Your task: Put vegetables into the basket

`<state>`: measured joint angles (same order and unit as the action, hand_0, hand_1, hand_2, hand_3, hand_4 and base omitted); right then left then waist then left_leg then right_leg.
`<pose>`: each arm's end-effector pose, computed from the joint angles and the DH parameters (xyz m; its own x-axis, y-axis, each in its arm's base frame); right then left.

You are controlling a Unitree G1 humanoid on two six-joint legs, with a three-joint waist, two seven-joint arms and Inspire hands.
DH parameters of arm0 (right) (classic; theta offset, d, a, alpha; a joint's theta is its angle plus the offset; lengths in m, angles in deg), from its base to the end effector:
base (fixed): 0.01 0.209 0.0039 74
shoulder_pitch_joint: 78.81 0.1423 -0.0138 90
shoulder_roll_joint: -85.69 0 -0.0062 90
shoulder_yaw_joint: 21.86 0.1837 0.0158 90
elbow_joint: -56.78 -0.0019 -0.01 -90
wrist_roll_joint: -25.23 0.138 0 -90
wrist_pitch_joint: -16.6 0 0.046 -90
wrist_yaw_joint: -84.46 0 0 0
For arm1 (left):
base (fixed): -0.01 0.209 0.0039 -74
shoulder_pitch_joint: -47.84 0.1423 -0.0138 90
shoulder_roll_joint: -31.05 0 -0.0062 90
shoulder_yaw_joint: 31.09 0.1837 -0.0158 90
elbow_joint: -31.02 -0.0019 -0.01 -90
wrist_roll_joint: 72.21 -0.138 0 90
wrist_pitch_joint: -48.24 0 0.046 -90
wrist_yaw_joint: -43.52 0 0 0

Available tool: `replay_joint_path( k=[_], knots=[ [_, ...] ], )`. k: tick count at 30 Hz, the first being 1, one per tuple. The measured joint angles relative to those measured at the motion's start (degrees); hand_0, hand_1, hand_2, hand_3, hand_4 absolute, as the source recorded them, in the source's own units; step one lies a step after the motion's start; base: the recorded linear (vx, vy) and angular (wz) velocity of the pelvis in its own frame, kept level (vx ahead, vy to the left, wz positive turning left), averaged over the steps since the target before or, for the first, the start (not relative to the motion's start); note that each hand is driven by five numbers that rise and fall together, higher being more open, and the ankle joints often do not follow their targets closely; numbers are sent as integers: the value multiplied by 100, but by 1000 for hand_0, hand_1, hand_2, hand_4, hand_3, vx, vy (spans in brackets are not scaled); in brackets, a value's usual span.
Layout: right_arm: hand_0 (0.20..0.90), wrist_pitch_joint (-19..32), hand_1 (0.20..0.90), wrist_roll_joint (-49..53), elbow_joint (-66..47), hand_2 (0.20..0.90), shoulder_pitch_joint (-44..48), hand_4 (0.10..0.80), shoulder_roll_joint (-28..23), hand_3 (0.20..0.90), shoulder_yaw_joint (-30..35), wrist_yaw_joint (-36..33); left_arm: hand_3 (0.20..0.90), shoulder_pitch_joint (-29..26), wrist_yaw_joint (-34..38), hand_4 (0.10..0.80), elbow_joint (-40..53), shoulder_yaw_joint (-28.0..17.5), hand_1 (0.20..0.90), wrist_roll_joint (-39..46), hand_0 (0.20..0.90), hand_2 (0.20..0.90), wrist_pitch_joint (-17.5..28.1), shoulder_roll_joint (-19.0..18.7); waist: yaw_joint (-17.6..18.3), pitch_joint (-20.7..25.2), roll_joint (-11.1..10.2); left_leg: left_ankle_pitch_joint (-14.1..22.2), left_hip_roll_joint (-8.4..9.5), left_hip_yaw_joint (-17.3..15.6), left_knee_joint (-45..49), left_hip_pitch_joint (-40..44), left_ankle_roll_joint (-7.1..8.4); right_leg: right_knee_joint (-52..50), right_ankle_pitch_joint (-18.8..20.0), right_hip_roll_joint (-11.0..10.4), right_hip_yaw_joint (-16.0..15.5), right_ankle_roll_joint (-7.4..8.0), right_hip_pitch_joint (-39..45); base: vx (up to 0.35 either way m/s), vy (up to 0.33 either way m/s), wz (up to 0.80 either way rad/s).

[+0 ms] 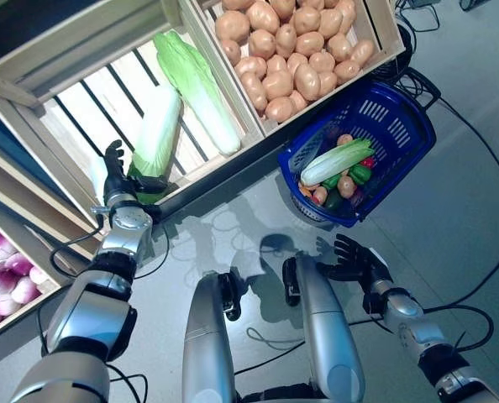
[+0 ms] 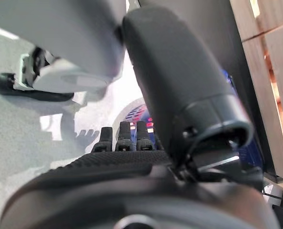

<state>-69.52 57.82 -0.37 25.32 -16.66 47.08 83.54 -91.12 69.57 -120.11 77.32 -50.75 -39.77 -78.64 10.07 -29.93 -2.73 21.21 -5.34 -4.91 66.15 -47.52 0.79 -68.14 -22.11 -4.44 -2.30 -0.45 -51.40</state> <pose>0.2307 -0.2208 0.0019 0.9327 0.0548 -0.3565 -0.0758 0.9961 -0.0451 0.3288 0.2737 0.1215 0.8132 0.5812 0.0298 -0.5435 0.7401 0.3960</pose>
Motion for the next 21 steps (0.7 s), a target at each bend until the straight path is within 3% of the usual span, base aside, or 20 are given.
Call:
replay_joint_path(
  k=[6,15,16,18,21],
  knots=[
    [900,0,900,174,116,900,17,800,-240,900,2,0,900,-381,-606,800,-460,147,900,479,900,900,-163,-72,16,-2,-1,79,-79,-23,116,-172,-21,-71,-25,15,-23,-42,-146,-7,12,-1],
    [900,1,900,189,55,900,5,800,-312,900,4,0,900,-592,-841,800,-492,150,900,656,900,900,-192,-593,12,-1,-1,77,-133,-13,266,-630,-19,-221,-71,45,-28,-71,-624,0,0,0],
    [900,1,900,190,48,900,-5,800,-312,900,4,0,848,-592,-849,765,-492,150,848,653,848,848,-193,-631,9,-1,0,76,-135,-16,273,-654,-19,-233,-70,45,-25,-72,-650,0,0,0],
    [900,1,900,196,33,900,7,800,-327,900,6,0,300,-591,-842,400,-420,150,300,639,300,300,-218,-733,-5,-1,0,77,-137,-13,305,-720,-18,-264,-75,47,-26,-80,-720,0,0,0],
    [900,1,900,216,-2,900,34,800,-327,900,10,0,300,-584,-839,400,-376,145,300,631,300,300,-241,-768,-24,-1,1,81,-136,-14,329,-751,-15,-300,-86,35,-26,-95,-752,0,0,0]
  ],
)
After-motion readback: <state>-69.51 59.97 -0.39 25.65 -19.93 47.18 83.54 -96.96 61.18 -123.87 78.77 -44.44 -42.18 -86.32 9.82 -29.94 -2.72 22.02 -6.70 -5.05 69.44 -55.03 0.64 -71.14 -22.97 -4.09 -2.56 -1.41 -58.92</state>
